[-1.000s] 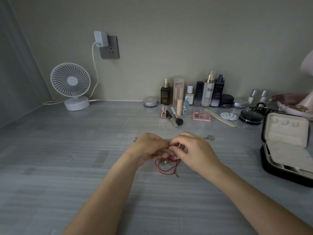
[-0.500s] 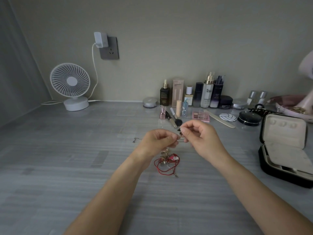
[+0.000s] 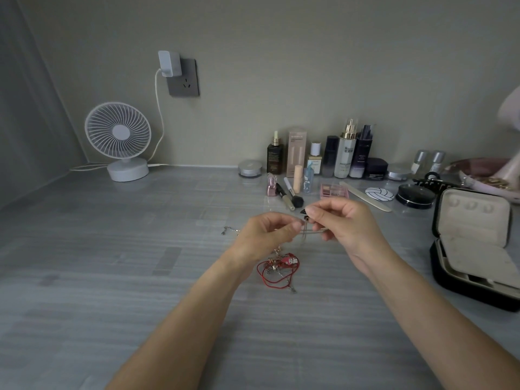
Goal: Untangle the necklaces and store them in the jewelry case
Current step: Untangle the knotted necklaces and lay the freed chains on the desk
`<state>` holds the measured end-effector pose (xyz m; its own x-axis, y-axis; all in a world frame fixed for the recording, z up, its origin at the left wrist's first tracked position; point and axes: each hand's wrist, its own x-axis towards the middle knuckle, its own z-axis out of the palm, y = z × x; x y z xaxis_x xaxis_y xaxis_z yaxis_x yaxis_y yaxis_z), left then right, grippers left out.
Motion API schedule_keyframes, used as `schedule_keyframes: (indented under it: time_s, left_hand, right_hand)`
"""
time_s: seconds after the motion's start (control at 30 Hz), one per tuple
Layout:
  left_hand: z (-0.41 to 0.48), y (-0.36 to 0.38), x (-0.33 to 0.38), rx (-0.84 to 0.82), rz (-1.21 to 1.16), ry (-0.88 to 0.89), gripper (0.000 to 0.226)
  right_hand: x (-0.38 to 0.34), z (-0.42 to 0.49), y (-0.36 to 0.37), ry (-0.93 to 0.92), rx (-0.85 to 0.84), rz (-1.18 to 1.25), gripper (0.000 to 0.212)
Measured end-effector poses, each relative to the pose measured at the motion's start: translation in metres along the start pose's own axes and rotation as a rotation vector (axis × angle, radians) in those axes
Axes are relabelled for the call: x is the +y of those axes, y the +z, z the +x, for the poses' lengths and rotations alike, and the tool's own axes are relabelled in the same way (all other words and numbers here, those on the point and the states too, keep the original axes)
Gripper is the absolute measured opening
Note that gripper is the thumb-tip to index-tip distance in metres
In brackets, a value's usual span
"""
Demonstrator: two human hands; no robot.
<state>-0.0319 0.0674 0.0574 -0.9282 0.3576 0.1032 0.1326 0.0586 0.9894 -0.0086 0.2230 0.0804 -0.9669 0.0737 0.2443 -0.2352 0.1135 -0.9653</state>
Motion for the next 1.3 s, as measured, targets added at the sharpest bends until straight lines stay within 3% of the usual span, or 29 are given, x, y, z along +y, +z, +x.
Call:
schedule_keyframes:
  time_s: [0.3, 0.8, 1.13, 1.3]
  left_hand:
    - [0.001, 0.008, -0.002, 0.067, -0.050, 0.104, 0.010]
    - [-0.001, 0.004, 0.002, 0.042, -0.037, 0.010, 0.015]
    - [0.000, -0.001, 0.005, 0.016, -0.256, -0.004, 0.022]
    - [0.000, 0.002, 0.003, 0.057, -0.250, -0.029, 0.018]
  right_hand:
    - [0.005, -0.002, 0.003, -0.031, -0.023, -0.137, 0.009]
    - [0.008, -0.001, -0.007, 0.207, -0.075, -0.033, 0.004]
    - [0.009, -0.002, -0.007, 0.095, -0.026, -0.093, 0.014]
    - [0.008, -0.002, -0.007, 0.111, -0.033, 0.008, 0.012]
